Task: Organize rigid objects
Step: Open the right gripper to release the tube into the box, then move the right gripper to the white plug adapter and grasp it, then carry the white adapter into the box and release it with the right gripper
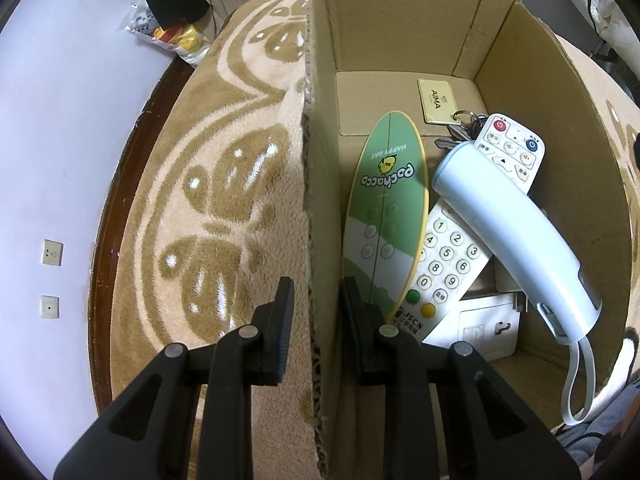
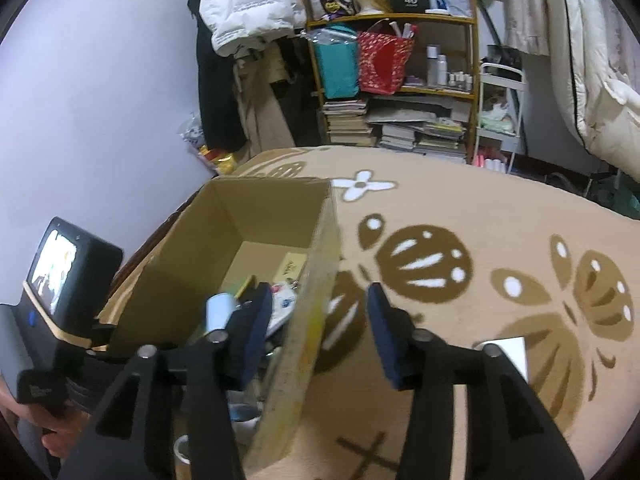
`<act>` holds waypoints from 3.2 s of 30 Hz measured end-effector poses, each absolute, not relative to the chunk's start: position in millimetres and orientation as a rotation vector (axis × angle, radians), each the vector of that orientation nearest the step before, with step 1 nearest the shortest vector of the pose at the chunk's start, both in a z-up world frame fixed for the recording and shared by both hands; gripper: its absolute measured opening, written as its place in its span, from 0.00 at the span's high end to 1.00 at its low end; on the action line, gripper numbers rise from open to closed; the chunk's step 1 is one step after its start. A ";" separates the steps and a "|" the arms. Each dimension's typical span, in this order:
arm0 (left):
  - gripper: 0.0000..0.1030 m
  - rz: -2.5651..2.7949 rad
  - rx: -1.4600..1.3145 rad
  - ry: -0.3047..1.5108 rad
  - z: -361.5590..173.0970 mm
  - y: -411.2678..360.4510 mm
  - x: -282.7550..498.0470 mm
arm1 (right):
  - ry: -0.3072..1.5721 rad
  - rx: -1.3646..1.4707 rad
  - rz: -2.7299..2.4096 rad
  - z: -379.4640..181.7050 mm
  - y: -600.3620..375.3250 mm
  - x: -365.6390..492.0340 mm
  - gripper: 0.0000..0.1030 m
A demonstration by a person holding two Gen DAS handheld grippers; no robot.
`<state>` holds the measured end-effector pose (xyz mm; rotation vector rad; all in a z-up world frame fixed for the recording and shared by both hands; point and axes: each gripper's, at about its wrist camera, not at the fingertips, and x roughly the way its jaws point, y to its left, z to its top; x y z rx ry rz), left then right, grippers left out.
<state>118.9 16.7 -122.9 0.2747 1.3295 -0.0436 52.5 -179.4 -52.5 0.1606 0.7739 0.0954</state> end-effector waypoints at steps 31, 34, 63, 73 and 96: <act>0.76 -0.040 0.286 1.326 -121.4 16.5 118.1 | 1.049 0.333 -0.252 -154.5 -309.6 70.3 0.16; 0.76 -0.040 0.285 1.326 -121.4 16.4 118.0 | 1.059 0.350 -0.259 -160.8 -312.3 71.3 0.16; 0.76 -0.042 0.286 1.328 -122.8 18.2 116.7 | 1.091 0.271 -0.279 -159.2 -305.3 71.8 0.44; 0.76 -0.043 0.287 1.327 -122.3 17.8 116.2 | 1.045 0.263 -0.234 -140.7 -292.6 71.8 0.46; 0.76 -0.042 0.290 1.329 -122.9 16.2 115.6 | 0.863 0.319 -0.122 -85.4 -265.5 67.5 0.46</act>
